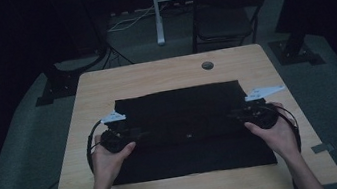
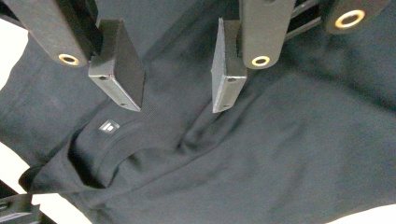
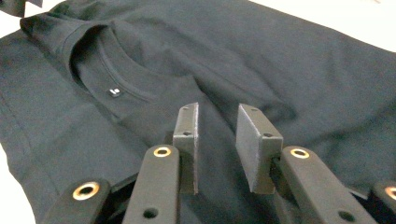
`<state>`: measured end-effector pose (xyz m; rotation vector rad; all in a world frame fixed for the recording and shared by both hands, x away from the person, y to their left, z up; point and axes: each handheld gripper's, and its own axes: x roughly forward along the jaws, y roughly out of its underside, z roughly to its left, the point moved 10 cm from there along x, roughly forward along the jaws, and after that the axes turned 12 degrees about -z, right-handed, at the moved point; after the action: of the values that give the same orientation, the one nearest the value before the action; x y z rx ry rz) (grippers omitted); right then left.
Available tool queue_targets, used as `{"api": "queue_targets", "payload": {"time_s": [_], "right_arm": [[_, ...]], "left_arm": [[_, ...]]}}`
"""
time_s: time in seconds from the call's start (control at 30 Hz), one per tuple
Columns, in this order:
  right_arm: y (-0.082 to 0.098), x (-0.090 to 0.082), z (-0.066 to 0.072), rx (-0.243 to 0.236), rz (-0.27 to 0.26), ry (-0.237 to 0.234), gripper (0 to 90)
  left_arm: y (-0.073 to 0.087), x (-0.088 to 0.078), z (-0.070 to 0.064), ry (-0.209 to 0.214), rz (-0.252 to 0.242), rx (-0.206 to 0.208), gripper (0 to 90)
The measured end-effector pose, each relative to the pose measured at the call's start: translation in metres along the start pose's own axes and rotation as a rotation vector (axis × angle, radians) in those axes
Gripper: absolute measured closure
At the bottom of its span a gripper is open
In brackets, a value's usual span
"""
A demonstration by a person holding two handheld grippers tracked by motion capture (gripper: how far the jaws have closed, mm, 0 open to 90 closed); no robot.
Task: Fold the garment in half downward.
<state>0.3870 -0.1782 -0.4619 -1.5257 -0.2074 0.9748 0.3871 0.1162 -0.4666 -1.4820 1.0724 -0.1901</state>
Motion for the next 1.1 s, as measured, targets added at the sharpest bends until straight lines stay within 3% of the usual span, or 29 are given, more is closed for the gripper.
{"api": "queue_targets", "payload": {"time_s": [0.2,0.37,0.73,0.8,1.0,1.1], "right_arm": [[-0.007,0.024,0.012,-0.01,0.008,-0.019,67.7],[-0.008,0.029,0.015,-0.011,0.009,-0.029,66.6],[-0.007,0.029,0.015,-0.02,0.019,-0.035,65.5],[-0.006,0.029,0.015,-0.022,0.025,-0.034,65.1],[-0.009,0.031,0.013,-0.011,0.019,-0.033,64.4],[-0.011,0.034,0.014,0.003,0.023,-0.037,64.2]], "left_arm": [[-0.008,0.026,-0.009,0.005,0.016,0.013,54.8],[-0.012,0.044,-0.011,0.01,0.038,0.008,55.4],[-0.011,0.071,-0.012,-0.039,0.092,0.04,57.5],[-0.009,0.072,-0.012,-0.05,0.106,0.049,61.1],[-0.006,0.07,-0.011,-0.051,0.118,0.045,82.7],[-0.006,0.069,-0.013,-0.045,0.115,0.043,87.4]]}}
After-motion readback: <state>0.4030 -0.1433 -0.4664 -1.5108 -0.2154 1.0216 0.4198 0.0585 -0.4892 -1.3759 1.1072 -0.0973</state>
